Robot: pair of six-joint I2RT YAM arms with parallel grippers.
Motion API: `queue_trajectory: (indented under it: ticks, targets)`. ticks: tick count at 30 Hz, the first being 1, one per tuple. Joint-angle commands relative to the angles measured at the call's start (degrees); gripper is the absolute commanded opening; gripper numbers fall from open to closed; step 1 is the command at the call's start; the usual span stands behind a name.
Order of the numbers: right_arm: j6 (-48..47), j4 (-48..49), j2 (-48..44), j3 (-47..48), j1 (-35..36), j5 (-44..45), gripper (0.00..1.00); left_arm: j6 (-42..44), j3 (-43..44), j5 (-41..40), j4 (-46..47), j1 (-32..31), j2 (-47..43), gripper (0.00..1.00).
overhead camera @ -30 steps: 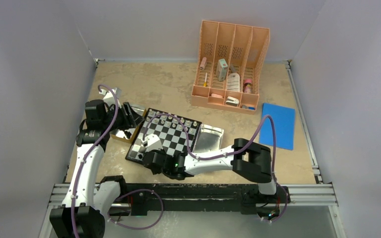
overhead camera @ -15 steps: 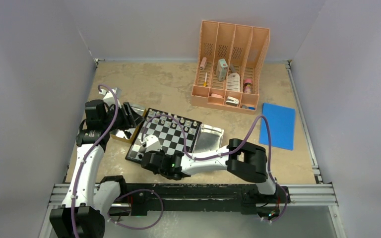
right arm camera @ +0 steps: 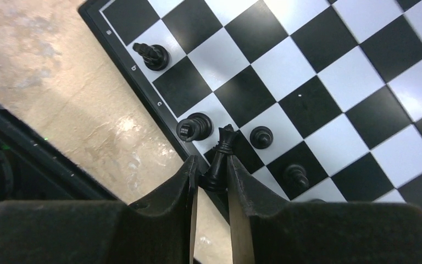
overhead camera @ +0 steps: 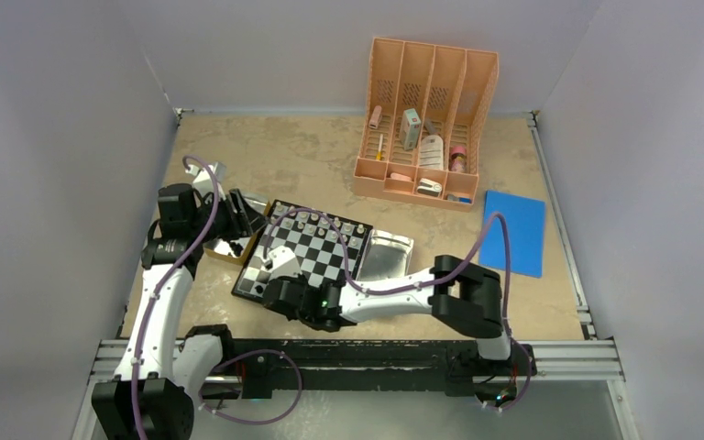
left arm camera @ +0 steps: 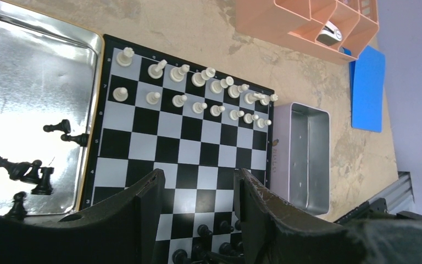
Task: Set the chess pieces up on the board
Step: Pick up the chess piece from the chessboard.
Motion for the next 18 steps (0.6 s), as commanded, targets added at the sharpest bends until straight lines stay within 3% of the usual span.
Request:
queue_trajectory:
  ticks: [1,9,14,18]
  targets:
    - [-1.4,3.8,-8.3,-2.7,0.1,1.8,0.25,0.1,0.8,6.5,2.8,0.1,0.8,0.49]
    - [-6.6,11.2,-16.7,-11.5,0.1,5.2,0.22,-1.9,5.9,19.0,-1.7,0.1,3.7,0.47]
    - [-17.1,27.1,-27.7,-22.3,0.1,8.9,0.21,-3.1,6.7,28.9,-3.1,-0.5,4.0,0.43]
    - [-25.3,37.9,-34.0,-29.1,0.1,8.7,0.21,-5.5,5.9,33.7,-1.5,-4.6,4.0,0.42]
